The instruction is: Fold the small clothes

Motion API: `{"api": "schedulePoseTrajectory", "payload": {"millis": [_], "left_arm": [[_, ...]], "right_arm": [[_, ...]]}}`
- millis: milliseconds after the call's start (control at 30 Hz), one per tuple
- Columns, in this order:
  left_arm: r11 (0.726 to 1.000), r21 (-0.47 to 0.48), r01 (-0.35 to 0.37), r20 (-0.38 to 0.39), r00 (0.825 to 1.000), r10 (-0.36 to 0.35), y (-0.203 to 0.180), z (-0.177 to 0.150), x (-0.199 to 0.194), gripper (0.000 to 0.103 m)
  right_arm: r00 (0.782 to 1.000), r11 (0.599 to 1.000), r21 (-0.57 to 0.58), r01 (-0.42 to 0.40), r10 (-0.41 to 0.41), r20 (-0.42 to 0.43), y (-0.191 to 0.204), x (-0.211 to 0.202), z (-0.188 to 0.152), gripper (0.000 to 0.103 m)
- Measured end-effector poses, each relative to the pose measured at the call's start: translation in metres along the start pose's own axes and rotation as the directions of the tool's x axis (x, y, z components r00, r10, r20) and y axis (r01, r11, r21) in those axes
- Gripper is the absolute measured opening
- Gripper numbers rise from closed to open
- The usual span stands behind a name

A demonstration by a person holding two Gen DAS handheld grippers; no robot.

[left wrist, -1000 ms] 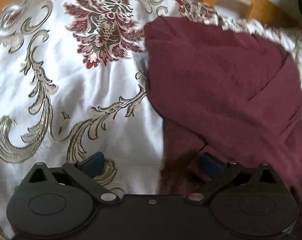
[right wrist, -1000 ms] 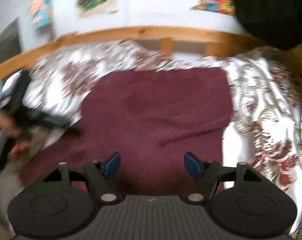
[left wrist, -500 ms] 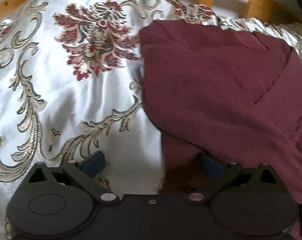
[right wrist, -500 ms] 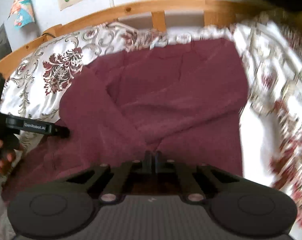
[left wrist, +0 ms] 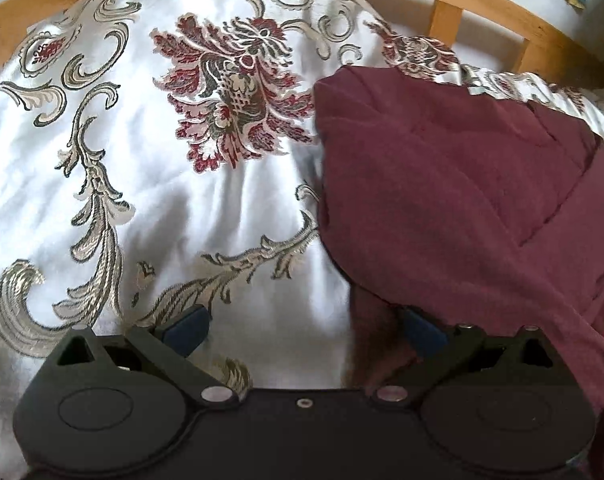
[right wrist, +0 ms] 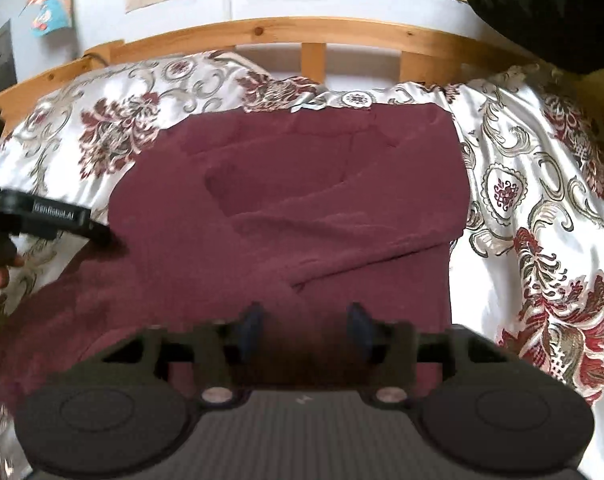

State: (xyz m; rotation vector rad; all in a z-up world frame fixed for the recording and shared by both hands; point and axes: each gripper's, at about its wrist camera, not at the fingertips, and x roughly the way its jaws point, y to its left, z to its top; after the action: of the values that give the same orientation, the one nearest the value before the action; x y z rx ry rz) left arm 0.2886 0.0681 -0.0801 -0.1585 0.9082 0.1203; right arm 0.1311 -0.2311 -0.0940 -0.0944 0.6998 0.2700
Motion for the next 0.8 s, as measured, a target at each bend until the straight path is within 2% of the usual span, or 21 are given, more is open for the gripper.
{"api": "schedulePoseTrajectory", "payload": {"millis": [100,167,200,267,367,467,567,667,733,800], "left_arm": [[1.0,0.001,-0.02,-0.004,1.0,0.02,0.001,-0.008,-0.02,0.102],[1.0,0.005,-0.008,0.015,1.0,0.008,0.002,-0.013,-0.038,0.102],[1.0,0.012,-0.005,0.024,1.0,0.005,0.002,-0.016,-0.047,0.102],[0.999,0.034,-0.004,0.05,0.999,0.002,0.001,-0.02,-0.069,0.102],[0.996,0.094,0.01,0.049,0.999,-0.015,-0.001,-0.026,-0.104,0.102],[0.977,0.199,0.077,0.047,0.995,-0.088,-0.004,-0.036,-0.144,0.102],[0.929,0.338,0.154,0.01,0.986,-0.167,-0.007,-0.051,-0.174,0.102],[0.838,0.488,0.242,-0.097,0.97,-0.223,-0.015,-0.073,-0.186,0.102],[0.799,0.55,0.241,-0.105,0.97,-0.22,-0.02,-0.089,-0.187,0.102],[0.76,0.62,0.195,-0.092,0.98,-0.176,-0.028,-0.104,-0.179,0.102]], "right_arm": [[0.997,0.998,-0.067,0.023,-0.028,-0.07,0.011,-0.002,-0.008,0.071],[0.995,0.994,-0.096,0.047,-0.056,-0.088,0.014,-0.006,-0.014,0.075],[0.994,0.994,-0.1,0.05,-0.059,-0.087,0.014,-0.01,-0.015,0.081],[0.996,0.994,-0.088,0.061,-0.066,-0.055,0.012,-0.027,-0.014,0.089],[0.999,0.993,-0.111,0.047,-0.046,0.011,0.013,-0.06,-0.009,0.103],[0.999,0.981,-0.192,0.029,-0.02,0.049,0.018,-0.096,-0.004,0.103],[0.999,0.952,-0.304,0.019,-0.009,0.035,0.025,-0.118,-0.001,0.103],[1.0,0.919,-0.395,-0.004,0.006,0.003,0.031,-0.134,-0.006,0.103],[0.999,0.907,-0.42,-0.029,0.019,-0.027,0.036,-0.138,-0.012,0.103],[0.997,0.896,-0.441,-0.056,0.026,-0.073,0.041,-0.138,-0.02,0.103]]}}
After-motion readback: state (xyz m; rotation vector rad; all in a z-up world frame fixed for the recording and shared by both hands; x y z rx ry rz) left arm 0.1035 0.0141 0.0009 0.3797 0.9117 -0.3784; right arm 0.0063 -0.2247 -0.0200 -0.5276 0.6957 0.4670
